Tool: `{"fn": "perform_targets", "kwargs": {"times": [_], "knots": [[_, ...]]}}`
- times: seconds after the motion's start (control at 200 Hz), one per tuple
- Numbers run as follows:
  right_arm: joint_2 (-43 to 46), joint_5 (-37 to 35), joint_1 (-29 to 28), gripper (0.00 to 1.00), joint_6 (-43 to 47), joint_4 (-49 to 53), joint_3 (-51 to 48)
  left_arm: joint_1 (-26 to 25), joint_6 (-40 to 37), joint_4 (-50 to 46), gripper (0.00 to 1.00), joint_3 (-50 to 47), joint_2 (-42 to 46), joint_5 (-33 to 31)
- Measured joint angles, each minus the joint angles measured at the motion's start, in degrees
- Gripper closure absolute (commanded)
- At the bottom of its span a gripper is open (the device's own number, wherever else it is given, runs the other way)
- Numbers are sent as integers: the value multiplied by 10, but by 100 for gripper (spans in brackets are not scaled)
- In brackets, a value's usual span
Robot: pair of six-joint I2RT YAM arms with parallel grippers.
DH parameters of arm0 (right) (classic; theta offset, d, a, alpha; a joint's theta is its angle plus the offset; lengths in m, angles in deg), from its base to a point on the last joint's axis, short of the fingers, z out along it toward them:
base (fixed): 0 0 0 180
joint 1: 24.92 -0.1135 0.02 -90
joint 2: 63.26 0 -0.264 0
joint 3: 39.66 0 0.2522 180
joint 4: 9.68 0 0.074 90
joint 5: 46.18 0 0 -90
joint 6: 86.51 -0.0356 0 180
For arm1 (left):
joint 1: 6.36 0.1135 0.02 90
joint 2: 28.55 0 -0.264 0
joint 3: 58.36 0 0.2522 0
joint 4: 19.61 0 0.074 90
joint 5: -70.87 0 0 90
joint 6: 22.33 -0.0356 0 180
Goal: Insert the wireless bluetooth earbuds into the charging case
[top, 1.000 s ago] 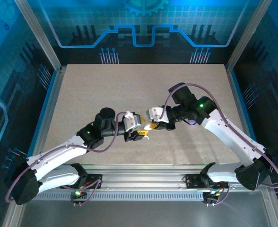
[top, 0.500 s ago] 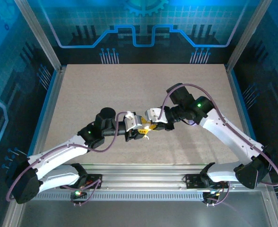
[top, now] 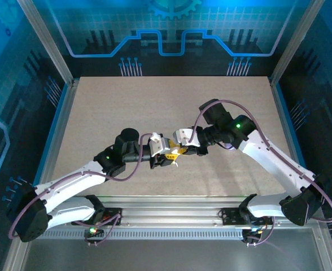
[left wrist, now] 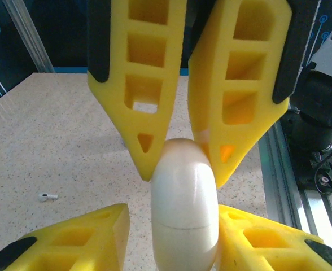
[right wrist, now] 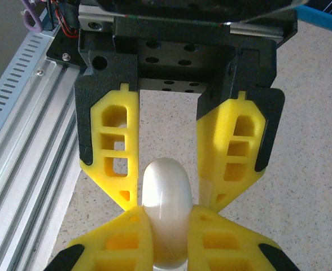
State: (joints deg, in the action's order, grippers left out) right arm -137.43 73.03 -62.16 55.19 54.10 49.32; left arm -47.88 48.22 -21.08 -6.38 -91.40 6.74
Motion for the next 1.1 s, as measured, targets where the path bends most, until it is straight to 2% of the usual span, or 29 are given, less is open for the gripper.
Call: {"fn": "perform_targets", "kwargs": {"times": [0.225,0.375,0.44,0.485,0.535,0.61,1.101], "knots": [[2,-5,-2,97,0,-4,0,0,0,0,76,0,-1,8],[2,-7,-2,96,0,-4,0,0,0,-1,80,0,-1,10],[2,-7,-2,91,-2,-4,0,0,0,-1,83,0,-1,10],[3,-8,-2,83,-3,-5,0,0,0,-1,84,0,-1,10],[4,-7,-2,71,-7,-8,-3,0,0,0,84,0,-1,10],[7,-9,-2,66,-14,-16,-11,0,0,0,85,0,-1,10],[23,-23,-2,64,-33,-42,-30,-1,0,0,85,0,-1,10]]}}
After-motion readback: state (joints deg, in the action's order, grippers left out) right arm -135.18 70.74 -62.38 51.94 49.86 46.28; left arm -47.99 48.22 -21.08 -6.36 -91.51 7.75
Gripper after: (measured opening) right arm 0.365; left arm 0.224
